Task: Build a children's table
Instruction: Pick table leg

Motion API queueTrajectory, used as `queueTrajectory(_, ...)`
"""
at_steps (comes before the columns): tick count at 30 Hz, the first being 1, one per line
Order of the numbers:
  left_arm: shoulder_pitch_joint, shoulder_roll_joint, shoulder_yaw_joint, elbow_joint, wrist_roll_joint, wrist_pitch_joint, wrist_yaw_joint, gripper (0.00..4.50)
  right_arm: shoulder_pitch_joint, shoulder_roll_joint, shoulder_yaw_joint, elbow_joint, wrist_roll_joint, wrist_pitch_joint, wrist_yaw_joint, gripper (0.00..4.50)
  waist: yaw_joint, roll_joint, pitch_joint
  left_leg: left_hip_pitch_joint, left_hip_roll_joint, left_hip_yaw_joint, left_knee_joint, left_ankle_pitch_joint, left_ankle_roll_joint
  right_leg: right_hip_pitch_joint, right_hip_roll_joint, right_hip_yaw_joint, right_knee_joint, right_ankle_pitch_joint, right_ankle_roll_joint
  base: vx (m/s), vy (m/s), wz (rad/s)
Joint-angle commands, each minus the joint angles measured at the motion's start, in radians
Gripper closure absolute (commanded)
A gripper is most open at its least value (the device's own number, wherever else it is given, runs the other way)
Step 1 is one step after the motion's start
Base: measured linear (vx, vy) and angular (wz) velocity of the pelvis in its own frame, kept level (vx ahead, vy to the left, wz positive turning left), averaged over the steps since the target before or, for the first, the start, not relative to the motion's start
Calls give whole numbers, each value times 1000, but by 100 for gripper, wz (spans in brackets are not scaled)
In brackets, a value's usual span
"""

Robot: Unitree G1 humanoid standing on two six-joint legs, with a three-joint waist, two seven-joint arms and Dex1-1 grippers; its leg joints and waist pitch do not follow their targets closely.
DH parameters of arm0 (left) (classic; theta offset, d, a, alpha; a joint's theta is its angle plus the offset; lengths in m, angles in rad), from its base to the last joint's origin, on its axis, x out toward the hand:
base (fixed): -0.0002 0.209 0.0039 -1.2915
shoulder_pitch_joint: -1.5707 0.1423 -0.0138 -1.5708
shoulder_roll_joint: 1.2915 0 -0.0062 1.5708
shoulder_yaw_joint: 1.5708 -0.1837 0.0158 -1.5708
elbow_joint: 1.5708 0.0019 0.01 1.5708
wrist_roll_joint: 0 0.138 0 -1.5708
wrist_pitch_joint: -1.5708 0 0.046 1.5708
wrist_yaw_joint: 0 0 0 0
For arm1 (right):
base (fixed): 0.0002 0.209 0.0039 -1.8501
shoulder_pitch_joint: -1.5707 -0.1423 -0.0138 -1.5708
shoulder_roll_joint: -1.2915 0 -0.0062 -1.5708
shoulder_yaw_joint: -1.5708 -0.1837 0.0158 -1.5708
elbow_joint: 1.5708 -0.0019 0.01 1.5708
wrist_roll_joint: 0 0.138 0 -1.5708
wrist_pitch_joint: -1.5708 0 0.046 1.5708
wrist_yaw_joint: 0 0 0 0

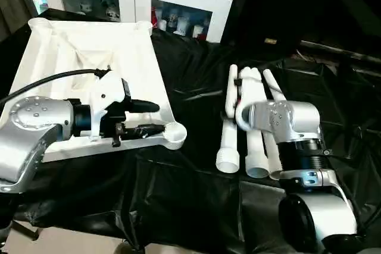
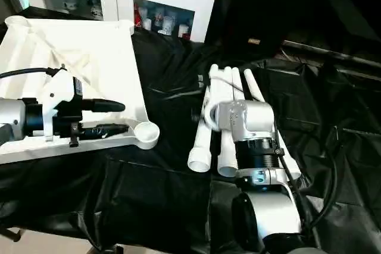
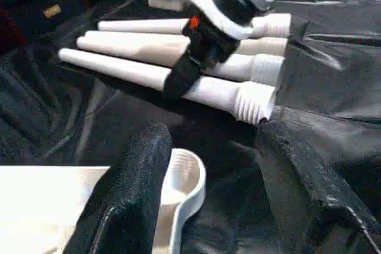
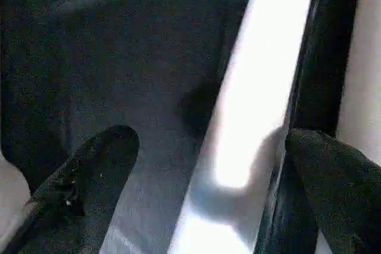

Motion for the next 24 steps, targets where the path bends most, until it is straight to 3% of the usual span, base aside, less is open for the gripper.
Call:
queueTrajectory(1,-7,17,-14,-37,-8,17,-11,189,5,-6,-27,1,-9,15,-18,0,-2,37,-63,29,49,-16,-78,-99,-153,31,-77,49,-57,17,-99,0,0,0)
queueTrajectory(7,9,32,-43,-60,11,21,-15,189,18,2,-37,46,3,14,-5,0,-2,38,-63,28,50,-17,-78,-100,-159,32,-77,49,-56,24,-99,0,0,0)
queueTrajectory(8,8,30,-45,-66,9,26,-15,182,17,3,-38,52,3,15,-6,18,-3,31,-62,28,50,-16,-78,-102,-157,32,-78,49,-58,18,-99,0,0,0)
queueTrajectory(12,3,33,-52,-76,16,31,-20,179,13,2,-37,69,9,21,3,55,-2,35,-62,29,50,-16,-79,-107,-158,31,-78,49,-58,1,-96,0,0,0)
queueTrajectory(13,0,46,-71,-73,42,11,-22,179,10,2,-39,82,11,24,10,55,0,29,-61,28,51,-17,-79,-103,-154,31,-80,50,-58,-11,-92,0,0,0)
queueTrajectory(20,-8,58,-109,-68,91,-27,-20,179,5,-12,-38,137,6,9,21,116,-3,28,-61,29,52,-16,-79,-105,-157,27,-80,49,-59,-25,-84,0,0,0)
queueTrajectory(23,-16,47,-118,-52,113,-49,-8,179,3,-21,-46,172,6,-8,26,145,-2,22,-61,27,53,-16,-79,-121,-156,29,-82,50,-62,-45,-87,0,0,0)
queueTrajectory(24,-16,48,-119,-51,113,-49,-10,162,3,-21,-46,174,5,-9,27,150,-2,23,-61,27,53,-16,-78,-122,-155,29,-83,51,-62,-51,-87,0,0,0)
